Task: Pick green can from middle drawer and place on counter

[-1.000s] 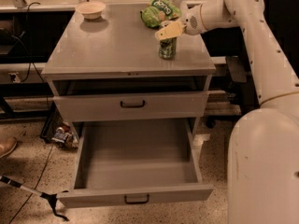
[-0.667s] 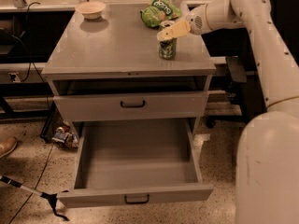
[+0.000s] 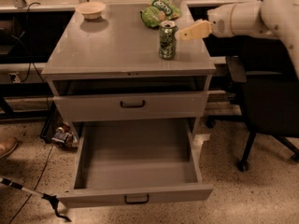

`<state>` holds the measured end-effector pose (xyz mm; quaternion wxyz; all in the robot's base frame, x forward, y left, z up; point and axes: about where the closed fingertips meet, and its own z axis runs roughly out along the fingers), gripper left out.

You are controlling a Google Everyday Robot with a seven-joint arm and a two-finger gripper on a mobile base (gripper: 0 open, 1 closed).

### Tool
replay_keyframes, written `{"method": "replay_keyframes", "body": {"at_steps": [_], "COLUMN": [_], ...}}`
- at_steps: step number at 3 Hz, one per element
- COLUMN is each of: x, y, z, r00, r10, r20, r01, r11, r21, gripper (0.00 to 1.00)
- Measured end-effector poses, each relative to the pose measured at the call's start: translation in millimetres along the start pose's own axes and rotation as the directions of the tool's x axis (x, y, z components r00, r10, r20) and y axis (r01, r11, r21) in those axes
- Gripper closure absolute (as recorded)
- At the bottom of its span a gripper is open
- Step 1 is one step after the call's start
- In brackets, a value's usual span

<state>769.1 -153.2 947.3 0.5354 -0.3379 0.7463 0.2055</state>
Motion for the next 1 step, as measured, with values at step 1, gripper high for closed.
{"method": "replay_keyframes", "body": {"at_steps": [1], "x": [5.0], "y": [3.1], "z": [-52.2], "r00": [0.995], "r10": [-0.002], "r20": [0.096], "r01": [-0.008], "r11": [0.995], "r21": [0.099], "gripper": [0.0]}}
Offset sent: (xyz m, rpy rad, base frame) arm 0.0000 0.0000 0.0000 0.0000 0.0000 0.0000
